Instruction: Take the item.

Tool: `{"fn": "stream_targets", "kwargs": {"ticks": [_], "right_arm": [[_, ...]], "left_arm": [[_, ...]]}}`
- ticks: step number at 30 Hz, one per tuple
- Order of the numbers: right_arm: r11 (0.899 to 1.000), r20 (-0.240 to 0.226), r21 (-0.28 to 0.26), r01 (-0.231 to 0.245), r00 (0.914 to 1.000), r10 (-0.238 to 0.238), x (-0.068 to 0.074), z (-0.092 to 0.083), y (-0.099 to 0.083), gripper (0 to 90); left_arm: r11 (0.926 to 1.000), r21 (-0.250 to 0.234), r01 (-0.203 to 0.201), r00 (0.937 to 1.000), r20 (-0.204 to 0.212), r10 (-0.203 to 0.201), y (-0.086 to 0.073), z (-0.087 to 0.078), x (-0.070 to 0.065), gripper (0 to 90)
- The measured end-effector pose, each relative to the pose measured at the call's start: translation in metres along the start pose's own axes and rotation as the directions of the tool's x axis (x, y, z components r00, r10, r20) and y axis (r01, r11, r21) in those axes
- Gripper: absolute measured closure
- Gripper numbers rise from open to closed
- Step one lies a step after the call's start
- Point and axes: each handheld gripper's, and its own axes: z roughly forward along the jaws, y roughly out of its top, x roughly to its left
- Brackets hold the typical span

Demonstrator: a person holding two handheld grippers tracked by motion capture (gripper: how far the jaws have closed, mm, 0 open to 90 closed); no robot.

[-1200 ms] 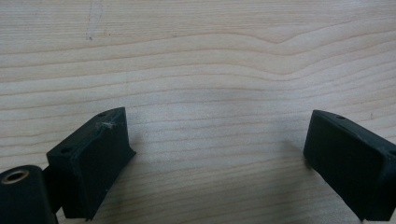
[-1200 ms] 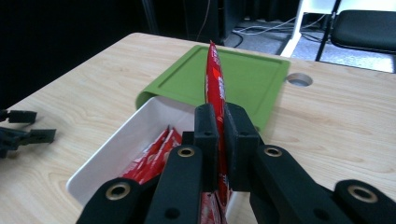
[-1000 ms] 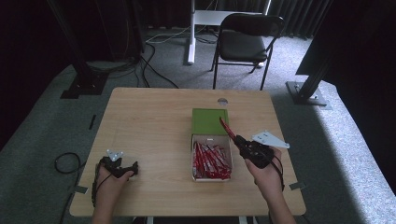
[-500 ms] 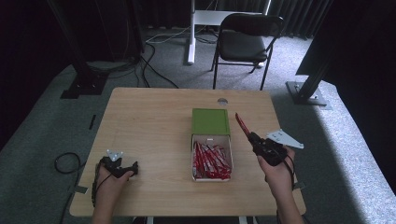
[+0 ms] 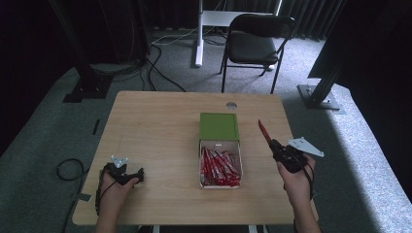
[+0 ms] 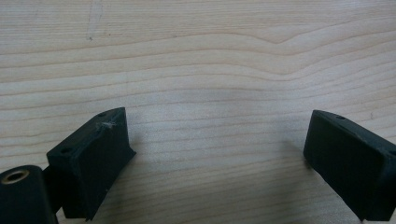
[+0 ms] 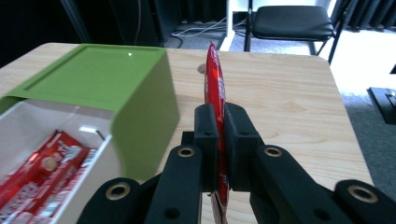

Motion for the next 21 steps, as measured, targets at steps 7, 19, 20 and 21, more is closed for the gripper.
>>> {"fn": "stream_targets", "kwargs": {"ticks": [7, 19, 20, 21], "right_arm": [[1.0, 0.041, 0.012, -0.013, 0.9991, 0.013, -0.014, 0.005, -0.01, 84.6], [0.998, 0.118, 0.036, -0.057, 0.9916, 0.053, -0.038, 0.012, -0.033, 84.6], [0.997, 0.122, 0.034, -0.067, 0.9906, 0.062, -0.04, 0.012, -0.035, 84.5], [0.997, 0.133, 0.036, -0.066, 0.9893, 0.061, -0.042, 0.013, -0.037, 84.6]], "left_arm": [[1.0, 0.001, -0.001, 1.0, 0.0, 0.001, 0.0, 0.0, 0.0, 8.0], [1.0, 0.001, -0.001, 1.0, 0.0, 0.001, 0.0, 0.0, 0.0, 8.0], [1.0, 0.0, 0.0, 1.0, 0.0, 0.0, 0.0, 0.0, 0.0, 8.0], [1.0, 0.001, -0.001, 1.0, 0.0, 0.001, 0.0, 0.0, 0.0, 8.0]]}}
